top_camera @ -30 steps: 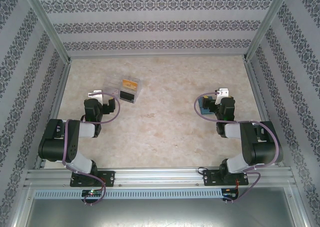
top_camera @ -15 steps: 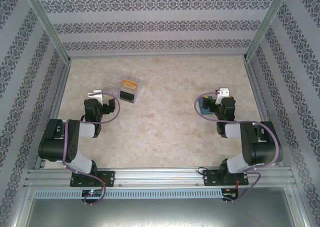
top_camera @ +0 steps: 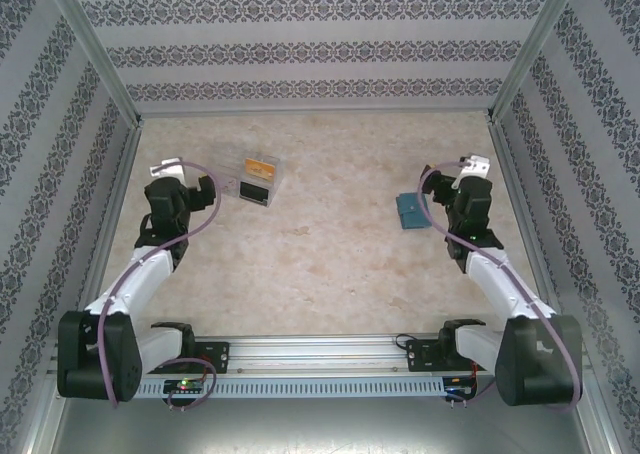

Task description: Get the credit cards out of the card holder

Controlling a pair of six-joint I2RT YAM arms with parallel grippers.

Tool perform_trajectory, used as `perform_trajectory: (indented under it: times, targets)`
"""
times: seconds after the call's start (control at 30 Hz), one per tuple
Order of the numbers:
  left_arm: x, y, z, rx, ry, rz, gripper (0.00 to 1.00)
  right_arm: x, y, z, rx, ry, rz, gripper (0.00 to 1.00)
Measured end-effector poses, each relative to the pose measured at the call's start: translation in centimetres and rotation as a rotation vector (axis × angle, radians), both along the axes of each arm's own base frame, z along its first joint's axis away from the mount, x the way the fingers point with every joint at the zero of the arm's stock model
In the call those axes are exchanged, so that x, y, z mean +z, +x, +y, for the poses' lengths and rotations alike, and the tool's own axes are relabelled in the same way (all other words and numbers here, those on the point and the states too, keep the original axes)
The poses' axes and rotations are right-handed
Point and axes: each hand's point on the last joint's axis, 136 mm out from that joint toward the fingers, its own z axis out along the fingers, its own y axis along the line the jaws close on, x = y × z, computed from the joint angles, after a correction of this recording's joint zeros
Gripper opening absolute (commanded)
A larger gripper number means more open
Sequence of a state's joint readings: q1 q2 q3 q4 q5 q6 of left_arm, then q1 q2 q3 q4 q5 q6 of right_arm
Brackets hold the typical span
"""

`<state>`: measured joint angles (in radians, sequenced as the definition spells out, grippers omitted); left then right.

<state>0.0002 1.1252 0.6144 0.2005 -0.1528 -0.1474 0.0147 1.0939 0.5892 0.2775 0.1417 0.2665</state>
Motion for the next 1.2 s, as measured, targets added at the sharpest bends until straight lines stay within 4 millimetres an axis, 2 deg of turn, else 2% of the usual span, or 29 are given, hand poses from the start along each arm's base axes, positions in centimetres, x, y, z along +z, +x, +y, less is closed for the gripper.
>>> perform_trajectory:
  times: [0.13, 0.23, 0.33, 0.47, 0.53, 0.6, 0.67, 0.77, 1.03, 1.13, 1.2]
  targets:
    - [2.0, -0.5, 0.2, 0.042, -0.071, 0.036, 0.99, 1.1, -0.5, 0.6, 0.004, 0.096, 0.076, 0.98]
    - [2.7, -0.7, 0.1, 0.057, -0.102, 0.063, 0.99, 0.1, -1.1, 1.8, 0.046, 0.162, 0.154, 0.98]
    - [2.1, -1.2, 0.0, 0.058, -0.12, 0.099, 0.99, -1.9, -1.4, 3.0, 0.086, 0.23, 0.244, 0.98]
    - [1.0, -1.7, -0.5, 0.041, -0.14, 0.15, 0.99, -5.7, -0.8, 4.3, 0.106, 0.316, 0.399, 0.97]
    - [0.7, -1.8, -0.7, 0.029, -0.147, 0.165, 0.99, -7.4, -0.2, 4.8, 0.111, 0.351, 0.47, 0.94]
    - [0.4, -1.8, -0.9, 0.022, -0.151, 0.178, 0.99, -9.1, 0.7, 5.3, 0.112, 0.384, 0.543, 0.86]
    - [0.1, -1.9, -1.0, 0.015, -0.155, 0.19, 0.99, -10.3, 1.7, 5.6, 0.109, 0.41, 0.589, 0.84]
    - [-0.3, -1.8, -1.3, 0.005, -0.162, 0.208, 0.99, -11.8, 2.7, 5.7, 0.099, 0.423, 0.638, 0.85]
    - [-1.4, -1.7, -1.9, -0.022, -0.18, 0.246, 0.99, -16.0, 3.5, 6.0, 0.064, 0.408, 0.779, 0.86]
    - [-1.7, -1.6, -2.1, -0.032, -0.188, 0.26, 0.99, -16.2, 3.6, 7.0, 0.079, 0.387, 0.799, 0.85]
    - [-1.9, -1.6, -2.2, -0.035, -0.19, 0.269, 0.99, -16.1, 3.4, 8.5, 0.115, 0.379, 0.807, 0.85]
